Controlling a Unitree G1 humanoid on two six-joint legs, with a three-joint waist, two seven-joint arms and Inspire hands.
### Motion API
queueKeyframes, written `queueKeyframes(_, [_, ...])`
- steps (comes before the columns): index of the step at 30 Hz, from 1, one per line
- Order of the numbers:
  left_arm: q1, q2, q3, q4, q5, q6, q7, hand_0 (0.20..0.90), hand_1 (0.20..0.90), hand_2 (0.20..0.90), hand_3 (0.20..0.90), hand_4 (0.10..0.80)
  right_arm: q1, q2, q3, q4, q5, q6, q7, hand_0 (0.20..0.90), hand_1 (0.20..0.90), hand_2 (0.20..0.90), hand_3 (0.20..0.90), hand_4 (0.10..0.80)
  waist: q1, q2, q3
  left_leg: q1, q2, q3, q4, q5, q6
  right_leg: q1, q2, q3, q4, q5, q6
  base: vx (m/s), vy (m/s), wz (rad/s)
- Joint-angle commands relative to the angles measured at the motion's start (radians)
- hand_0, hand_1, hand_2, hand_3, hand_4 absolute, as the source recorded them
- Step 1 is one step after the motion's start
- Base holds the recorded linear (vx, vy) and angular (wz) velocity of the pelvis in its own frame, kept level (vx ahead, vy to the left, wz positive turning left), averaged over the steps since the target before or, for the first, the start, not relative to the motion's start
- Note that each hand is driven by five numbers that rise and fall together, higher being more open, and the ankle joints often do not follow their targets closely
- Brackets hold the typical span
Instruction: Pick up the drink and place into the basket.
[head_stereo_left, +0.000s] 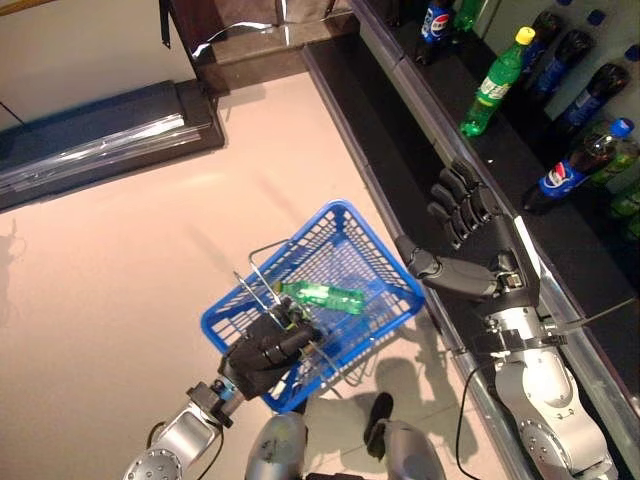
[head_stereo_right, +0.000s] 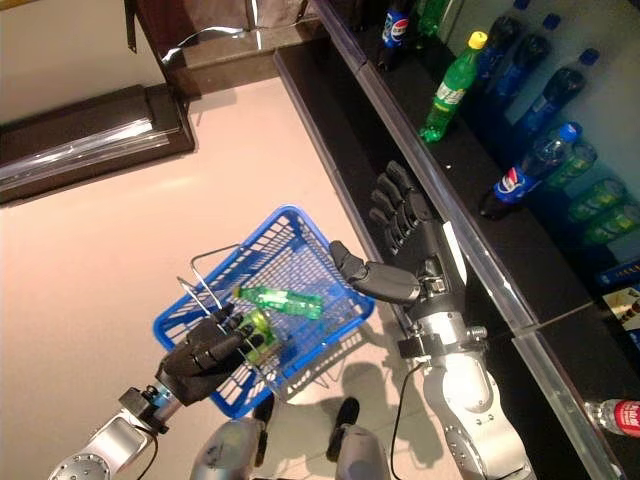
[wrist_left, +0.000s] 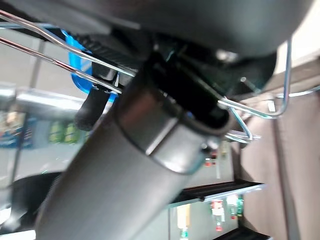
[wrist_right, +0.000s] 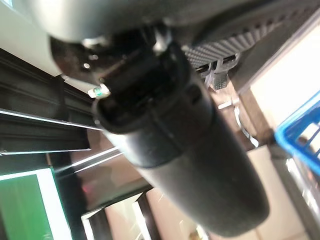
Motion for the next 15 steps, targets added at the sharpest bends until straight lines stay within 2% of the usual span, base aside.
queueKeyframes(1, [0.031,-0.042,0.058,-0.236,-0.13,-0.136,-0.127,0.3,0.3,0.3,0.2,0.1,0.042,-0.042,0.019,-0.057,0.118,-0.113,0.086,0.9,0.9,0.9,0.9,0.8,-0.002,-0.001,-0.235,-0.031,-0.001,0.043,0.027,0.019,0.016,0.105,0.024,0.025,-0.046,-0.034,0.019,0.016,-0.02,-0.08])
queueKeyframes(9, [0.053,-0.037,0.021,-0.188,-0.079,-0.19,-0.095,0.3,0.3,0.3,0.2,0.1,0.092,-0.055,0.031,-0.013,0.185,-0.101,0.112,0.9,0.9,0.9,0.9,0.8,-0.027,-0.006,-0.268,0.005,0.013,0.062,-0.018,0.03,0.007,0.119,0.036,0.04,-0.071,-0.029,0.02,-0.005,-0.015,-0.04])
queueKeyframes(15, [0.058,-0.029,-0.006,-0.103,-0.029,-0.287,-0.034,0.3,0.3,0.3,0.2,0.1,0.13,-0.062,0.053,0.085,0.153,-0.061,0.111,0.9,0.9,0.9,0.9,0.8,-0.048,-0.006,-0.285,0.024,0.023,0.077,-0.065,0.049,-0.001,0.119,0.04,0.056,-0.098,-0.016,0.025,-0.036,0.002,-0.09])
